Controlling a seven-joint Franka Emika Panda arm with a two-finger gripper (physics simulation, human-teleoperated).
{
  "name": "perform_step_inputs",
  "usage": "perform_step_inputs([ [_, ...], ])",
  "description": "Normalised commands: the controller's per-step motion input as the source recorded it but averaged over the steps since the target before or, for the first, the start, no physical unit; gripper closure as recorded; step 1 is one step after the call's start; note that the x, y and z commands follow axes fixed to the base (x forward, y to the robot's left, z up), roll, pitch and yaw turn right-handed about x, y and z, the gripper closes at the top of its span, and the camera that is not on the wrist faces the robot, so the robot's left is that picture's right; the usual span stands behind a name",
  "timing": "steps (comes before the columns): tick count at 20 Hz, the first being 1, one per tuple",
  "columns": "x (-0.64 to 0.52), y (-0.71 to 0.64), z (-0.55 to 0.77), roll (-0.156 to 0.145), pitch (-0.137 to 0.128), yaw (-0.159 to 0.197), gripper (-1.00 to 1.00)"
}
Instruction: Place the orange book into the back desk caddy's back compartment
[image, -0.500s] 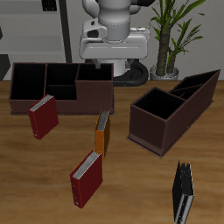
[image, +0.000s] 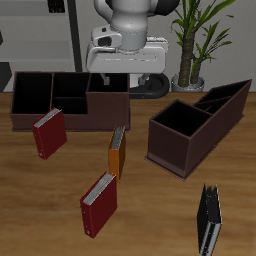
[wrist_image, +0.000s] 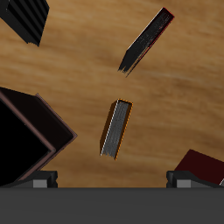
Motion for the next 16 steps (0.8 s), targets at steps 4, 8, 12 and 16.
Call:
perform_step_inputs([
  [4, 0.33, -0.20, -0.10, -0.057, -0.031, -0.073, -1.00],
  [8, 0.13, 0.01, -0.13, 0.003, -0.023, -0.040, -1.00],
  [12, 0.13, -0.02, -0.16, 0.004, -0.035, -0.054, -1.00],
  [16, 0.13, 0.01, -0.25, 0.029, -0.017, -0.045, -1.00],
])
